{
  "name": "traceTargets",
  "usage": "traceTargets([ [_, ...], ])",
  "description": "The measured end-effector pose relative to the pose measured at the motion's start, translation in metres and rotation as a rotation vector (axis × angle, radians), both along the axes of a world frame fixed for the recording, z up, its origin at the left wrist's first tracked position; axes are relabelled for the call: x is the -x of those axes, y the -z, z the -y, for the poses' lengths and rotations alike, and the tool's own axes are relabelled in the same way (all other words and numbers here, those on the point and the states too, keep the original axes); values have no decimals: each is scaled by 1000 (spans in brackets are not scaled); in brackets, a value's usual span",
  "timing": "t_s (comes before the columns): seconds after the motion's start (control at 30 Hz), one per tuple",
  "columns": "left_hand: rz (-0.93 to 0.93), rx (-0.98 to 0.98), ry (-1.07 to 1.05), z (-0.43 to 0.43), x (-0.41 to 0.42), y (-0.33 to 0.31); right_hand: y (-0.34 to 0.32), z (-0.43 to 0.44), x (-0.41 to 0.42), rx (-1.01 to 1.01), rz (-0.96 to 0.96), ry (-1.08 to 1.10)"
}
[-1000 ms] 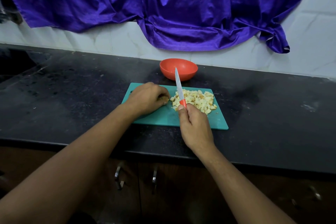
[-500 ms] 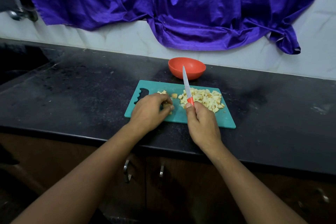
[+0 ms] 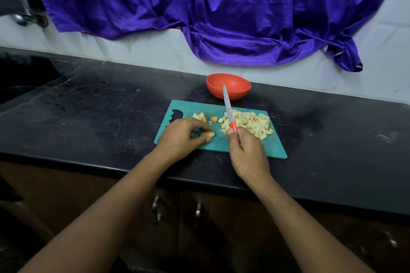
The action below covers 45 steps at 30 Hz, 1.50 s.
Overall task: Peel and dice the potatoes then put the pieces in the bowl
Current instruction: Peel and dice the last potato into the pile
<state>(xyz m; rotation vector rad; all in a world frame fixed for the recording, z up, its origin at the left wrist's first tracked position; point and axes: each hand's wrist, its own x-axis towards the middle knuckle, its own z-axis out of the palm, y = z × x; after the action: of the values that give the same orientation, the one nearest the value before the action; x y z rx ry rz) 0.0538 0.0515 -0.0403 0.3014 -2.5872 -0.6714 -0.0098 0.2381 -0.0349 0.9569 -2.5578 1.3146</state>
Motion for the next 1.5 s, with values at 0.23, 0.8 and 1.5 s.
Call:
traceTargets([
  [0.23, -17, -53, -109, -4, 7, 1, -19, -5, -4, -368, 40, 22],
  [0.8, -49, -135, -85, 1, -2, 4, -42, 6, -34, -812, 15, 0],
  [1.5, -72, -60, -168, -6, -1, 4, -68, 30, -48, -885, 76, 20],
])
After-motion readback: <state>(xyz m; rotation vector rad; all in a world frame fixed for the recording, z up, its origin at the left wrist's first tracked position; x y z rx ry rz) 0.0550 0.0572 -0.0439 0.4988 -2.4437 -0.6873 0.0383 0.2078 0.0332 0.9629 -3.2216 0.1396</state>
